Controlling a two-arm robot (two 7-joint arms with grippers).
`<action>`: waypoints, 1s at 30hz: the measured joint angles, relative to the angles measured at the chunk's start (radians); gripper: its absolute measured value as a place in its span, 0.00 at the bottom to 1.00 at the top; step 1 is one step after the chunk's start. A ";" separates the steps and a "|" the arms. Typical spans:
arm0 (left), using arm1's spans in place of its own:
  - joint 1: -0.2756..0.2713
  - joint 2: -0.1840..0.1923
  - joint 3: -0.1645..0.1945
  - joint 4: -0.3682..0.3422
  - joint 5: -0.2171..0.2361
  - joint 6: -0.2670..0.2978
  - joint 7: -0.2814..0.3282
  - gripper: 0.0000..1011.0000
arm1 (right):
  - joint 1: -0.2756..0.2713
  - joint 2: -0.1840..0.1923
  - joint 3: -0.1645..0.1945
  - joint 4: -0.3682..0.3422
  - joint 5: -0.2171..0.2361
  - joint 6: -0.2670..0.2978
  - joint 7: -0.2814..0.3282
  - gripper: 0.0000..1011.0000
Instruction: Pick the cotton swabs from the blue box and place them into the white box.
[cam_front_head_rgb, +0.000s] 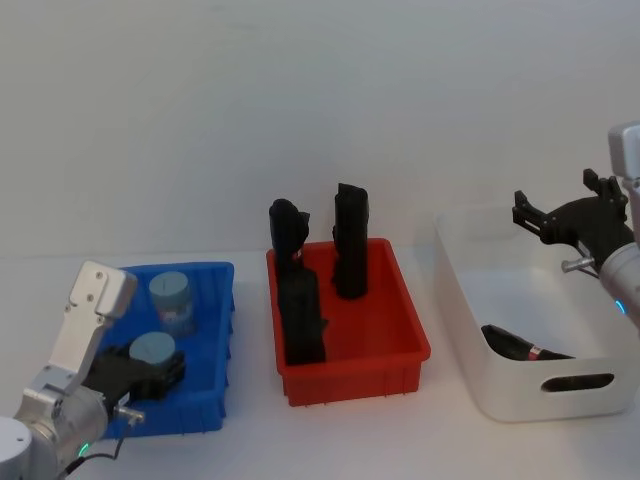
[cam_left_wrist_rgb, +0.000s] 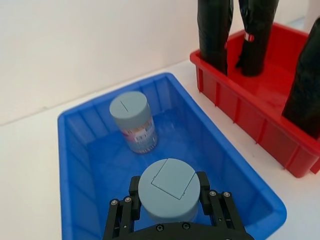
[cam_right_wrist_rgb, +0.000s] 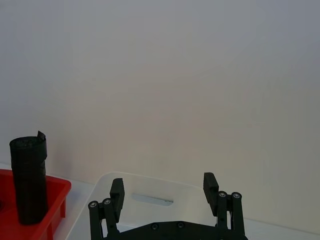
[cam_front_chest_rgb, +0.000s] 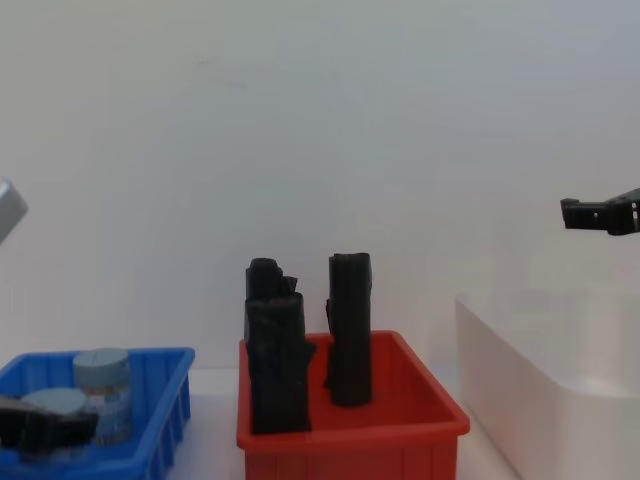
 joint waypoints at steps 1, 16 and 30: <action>0.001 0.000 -0.001 -0.002 0.000 -0.005 0.002 0.66 | 0.000 0.000 0.000 0.000 0.000 0.000 0.000 0.99; 0.009 0.010 -0.028 -0.074 -0.014 -0.117 0.035 0.66 | 0.000 0.000 0.000 0.000 0.000 0.000 0.000 0.99; 0.000 0.005 -0.044 -0.166 -0.002 -0.245 0.022 0.66 | 0.005 0.003 -0.011 -0.003 -0.049 -0.064 0.070 0.99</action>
